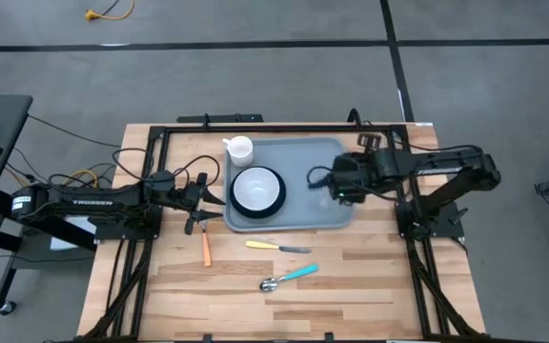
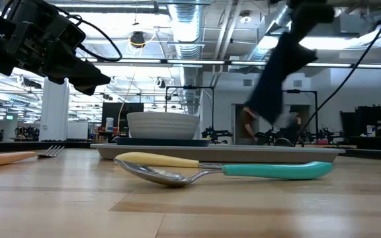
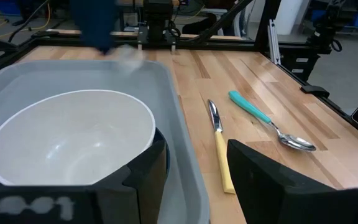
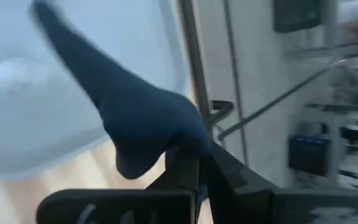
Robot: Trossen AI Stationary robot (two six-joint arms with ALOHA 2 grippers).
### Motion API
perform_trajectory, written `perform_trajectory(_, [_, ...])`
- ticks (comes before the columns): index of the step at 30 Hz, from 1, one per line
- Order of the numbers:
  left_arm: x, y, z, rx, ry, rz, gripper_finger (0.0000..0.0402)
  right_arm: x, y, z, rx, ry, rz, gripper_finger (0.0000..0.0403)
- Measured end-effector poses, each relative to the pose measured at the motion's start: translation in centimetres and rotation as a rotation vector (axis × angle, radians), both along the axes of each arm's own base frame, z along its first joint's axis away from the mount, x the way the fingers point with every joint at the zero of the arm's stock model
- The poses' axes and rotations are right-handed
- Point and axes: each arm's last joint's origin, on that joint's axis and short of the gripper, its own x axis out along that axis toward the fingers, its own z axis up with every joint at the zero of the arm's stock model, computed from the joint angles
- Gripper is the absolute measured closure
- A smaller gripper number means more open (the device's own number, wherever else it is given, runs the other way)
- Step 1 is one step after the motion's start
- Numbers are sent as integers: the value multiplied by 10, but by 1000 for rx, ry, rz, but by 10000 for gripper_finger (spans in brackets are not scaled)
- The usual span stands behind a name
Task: Set up tray
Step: Put the black napkin on the gray tray beside the black plate
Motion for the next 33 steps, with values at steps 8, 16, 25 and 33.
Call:
perform_trajectory(8, [0, 0, 0, 6, -1, -1, 242, 42, -52, -15, -74, 167, -67, 403])
perform_trajectory(16, [0, 0, 0, 16, -2, -4, 242, 62, -153, -4, -204, 136, -203, 403])
perform_trajectory(25, [0, 0, -1, 17, 13, -2, 242, 49, -203, 13, -84, -36, -268, 403])
perform_trajectory(33, [-1, 0, -2, 14, 22, -2, 242, 55, -172, -52, 332, 7, -200, 403])
